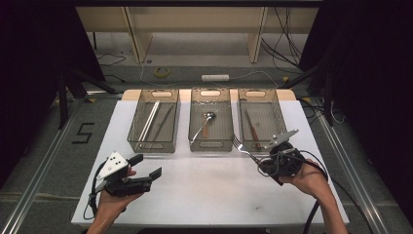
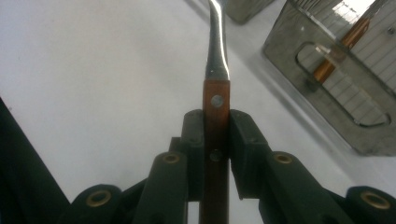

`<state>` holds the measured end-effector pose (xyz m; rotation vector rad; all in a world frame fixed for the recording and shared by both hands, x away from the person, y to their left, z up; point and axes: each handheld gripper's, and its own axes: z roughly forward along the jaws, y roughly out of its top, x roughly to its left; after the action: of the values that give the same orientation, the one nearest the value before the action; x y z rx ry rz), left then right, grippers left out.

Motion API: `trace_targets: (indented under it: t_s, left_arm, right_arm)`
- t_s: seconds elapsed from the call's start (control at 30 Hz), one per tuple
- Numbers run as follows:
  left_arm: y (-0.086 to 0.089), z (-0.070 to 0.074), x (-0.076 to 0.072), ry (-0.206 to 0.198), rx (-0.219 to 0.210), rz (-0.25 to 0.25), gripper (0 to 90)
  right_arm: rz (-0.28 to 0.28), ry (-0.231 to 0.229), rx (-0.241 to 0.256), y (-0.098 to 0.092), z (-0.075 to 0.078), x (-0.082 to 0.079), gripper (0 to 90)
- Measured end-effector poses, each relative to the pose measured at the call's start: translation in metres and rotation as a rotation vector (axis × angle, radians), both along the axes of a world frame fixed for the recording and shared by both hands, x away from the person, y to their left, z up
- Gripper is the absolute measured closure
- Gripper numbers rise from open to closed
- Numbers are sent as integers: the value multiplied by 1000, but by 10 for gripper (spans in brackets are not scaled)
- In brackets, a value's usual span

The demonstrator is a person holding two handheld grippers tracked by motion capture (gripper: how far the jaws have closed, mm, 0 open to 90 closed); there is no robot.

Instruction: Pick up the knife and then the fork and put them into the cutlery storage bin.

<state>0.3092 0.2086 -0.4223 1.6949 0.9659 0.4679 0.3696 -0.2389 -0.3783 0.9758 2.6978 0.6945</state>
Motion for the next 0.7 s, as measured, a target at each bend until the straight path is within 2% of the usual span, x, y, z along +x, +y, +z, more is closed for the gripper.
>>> trace_targets:
  t_s: [0.33,0.7]
  left_arm:
    - [0,0,0,0,-5,1,151]
    - [-1,0,0,1,-2,0,152]
  right_arm:
    - [-40,-26,33,0,8,18,774]
    - [-57,-37,49,2,16,35,774]
